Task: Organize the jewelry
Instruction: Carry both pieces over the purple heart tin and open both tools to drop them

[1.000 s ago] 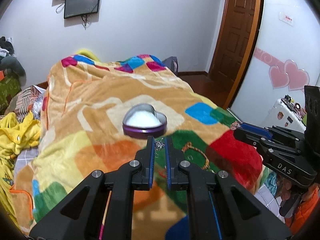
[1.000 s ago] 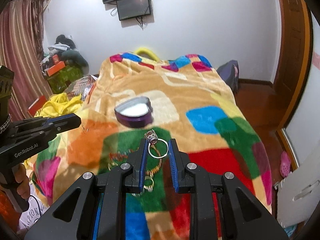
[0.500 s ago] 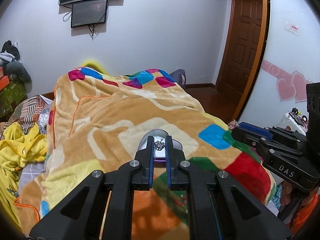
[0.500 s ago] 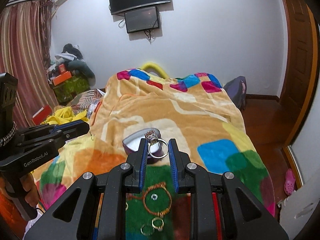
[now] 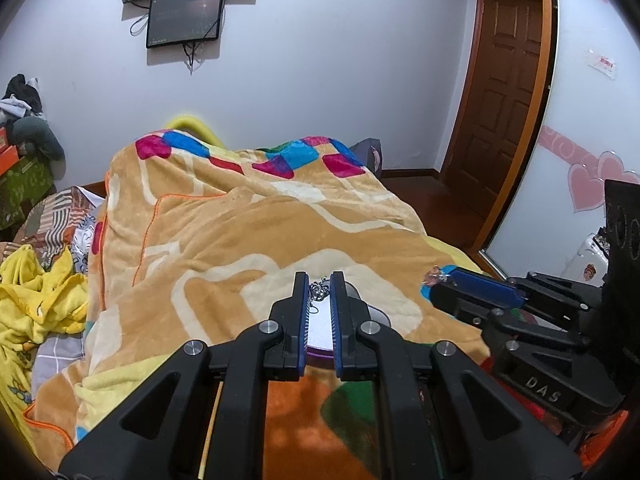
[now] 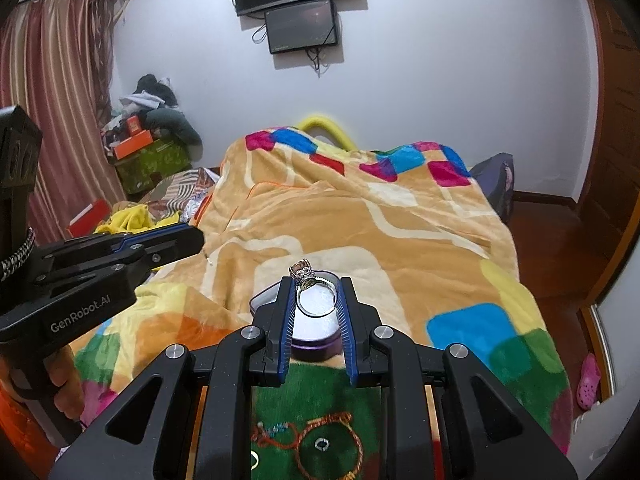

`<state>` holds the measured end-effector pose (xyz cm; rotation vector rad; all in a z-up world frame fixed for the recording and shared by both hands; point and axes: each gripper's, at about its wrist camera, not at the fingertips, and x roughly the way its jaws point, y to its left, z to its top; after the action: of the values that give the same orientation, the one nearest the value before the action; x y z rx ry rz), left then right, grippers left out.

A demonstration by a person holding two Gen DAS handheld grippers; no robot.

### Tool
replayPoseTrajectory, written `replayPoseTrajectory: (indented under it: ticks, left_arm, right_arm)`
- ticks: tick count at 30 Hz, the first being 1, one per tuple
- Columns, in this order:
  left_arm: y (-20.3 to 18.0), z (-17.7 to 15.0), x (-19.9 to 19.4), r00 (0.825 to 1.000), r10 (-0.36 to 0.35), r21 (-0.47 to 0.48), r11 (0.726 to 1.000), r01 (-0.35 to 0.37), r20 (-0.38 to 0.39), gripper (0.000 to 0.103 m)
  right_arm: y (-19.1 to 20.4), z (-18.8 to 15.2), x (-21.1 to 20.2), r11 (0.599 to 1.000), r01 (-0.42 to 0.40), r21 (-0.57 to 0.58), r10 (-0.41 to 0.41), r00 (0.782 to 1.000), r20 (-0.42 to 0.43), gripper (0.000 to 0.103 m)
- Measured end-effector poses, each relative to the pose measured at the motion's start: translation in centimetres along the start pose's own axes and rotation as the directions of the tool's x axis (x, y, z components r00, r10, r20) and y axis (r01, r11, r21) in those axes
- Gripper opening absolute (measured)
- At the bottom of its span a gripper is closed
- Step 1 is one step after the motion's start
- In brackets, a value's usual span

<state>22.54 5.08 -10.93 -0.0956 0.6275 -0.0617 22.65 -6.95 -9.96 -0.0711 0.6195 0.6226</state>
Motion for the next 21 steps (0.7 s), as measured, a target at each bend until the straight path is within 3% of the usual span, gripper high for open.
replayPoseTrajectory:
  ticks: [11, 21]
  left_arm:
    - [0.5, -0.2, 4.7, 0.995, -0.023, 0.002, 1.000, 0.023, -0.097, 0.009]
    - [0.6, -0.6, 7.9, 0.979, -0.066, 0.009, 0.998, 0.070, -0.193, 0.009]
  right_arm:
    - [-0.7, 0.0, 4.1, 0.999, -0.012, -0.033, 0.009, 0.996, -0.091, 0.019]
    - [-1.5, -0.3, 6.7, 0.997, -0.066, -0.030, 0.059, 0.979, -0.194, 0.019]
